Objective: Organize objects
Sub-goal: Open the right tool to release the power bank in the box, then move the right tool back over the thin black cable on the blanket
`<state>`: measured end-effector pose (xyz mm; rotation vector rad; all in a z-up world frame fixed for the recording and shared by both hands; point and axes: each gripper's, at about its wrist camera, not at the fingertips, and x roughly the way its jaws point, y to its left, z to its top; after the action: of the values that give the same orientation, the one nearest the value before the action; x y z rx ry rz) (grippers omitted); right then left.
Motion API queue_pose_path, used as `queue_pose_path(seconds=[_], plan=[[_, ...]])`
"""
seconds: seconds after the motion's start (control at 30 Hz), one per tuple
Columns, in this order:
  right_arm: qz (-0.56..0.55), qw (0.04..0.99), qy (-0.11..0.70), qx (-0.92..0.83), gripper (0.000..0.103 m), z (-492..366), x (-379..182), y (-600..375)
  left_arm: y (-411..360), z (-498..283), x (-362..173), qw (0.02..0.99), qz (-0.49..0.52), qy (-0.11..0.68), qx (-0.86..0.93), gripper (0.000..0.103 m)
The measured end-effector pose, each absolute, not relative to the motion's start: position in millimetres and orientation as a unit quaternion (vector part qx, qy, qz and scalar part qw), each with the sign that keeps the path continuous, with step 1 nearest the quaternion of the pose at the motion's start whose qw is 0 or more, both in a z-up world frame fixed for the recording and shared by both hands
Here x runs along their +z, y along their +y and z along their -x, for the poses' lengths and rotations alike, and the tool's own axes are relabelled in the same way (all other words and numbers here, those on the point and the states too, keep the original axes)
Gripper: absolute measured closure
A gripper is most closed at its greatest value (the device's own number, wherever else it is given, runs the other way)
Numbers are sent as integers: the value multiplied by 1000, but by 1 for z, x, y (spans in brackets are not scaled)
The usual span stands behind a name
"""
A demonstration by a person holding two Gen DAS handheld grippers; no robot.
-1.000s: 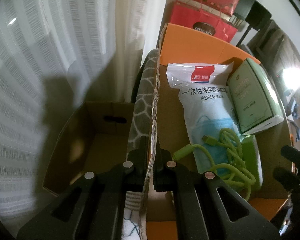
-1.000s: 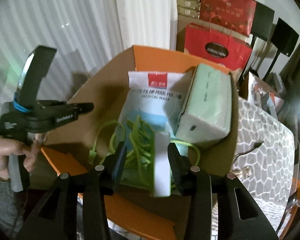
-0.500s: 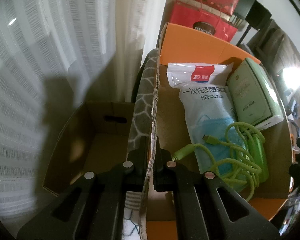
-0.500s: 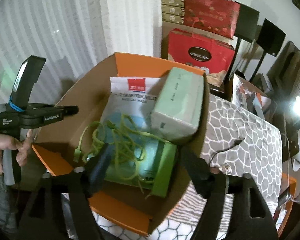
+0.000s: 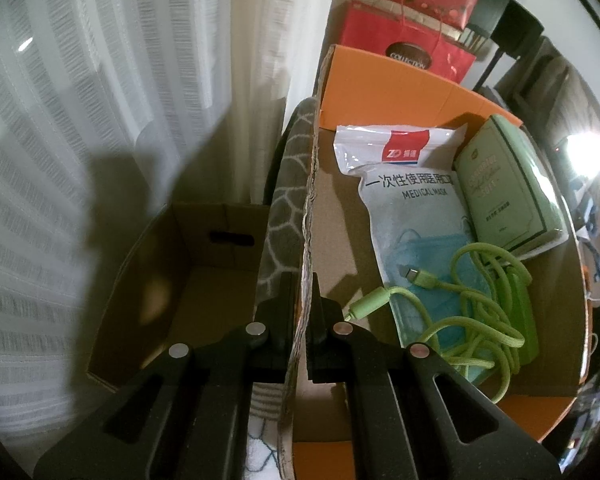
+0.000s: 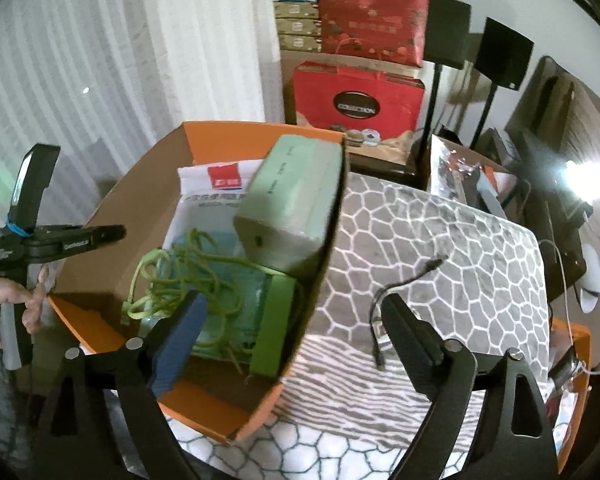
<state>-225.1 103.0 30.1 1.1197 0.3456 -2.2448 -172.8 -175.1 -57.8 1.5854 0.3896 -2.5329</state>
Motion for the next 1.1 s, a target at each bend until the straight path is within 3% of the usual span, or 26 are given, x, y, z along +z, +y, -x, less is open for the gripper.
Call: queue_pose_path(seconds=[0.07, 1.0, 1.1], plan=[[-421, 292, 126, -850, 0, 228, 31, 109, -175, 173, -58, 64, -525, 129, -839, 99], [-458, 202, 54, -864, 1, 299, 9, 193, -175, 171, -57, 66, -526, 122, -839, 99], [-467, 197, 45, -861, 5, 309, -1, 197, -175, 171, -57, 66, -526, 122, -839, 99]])
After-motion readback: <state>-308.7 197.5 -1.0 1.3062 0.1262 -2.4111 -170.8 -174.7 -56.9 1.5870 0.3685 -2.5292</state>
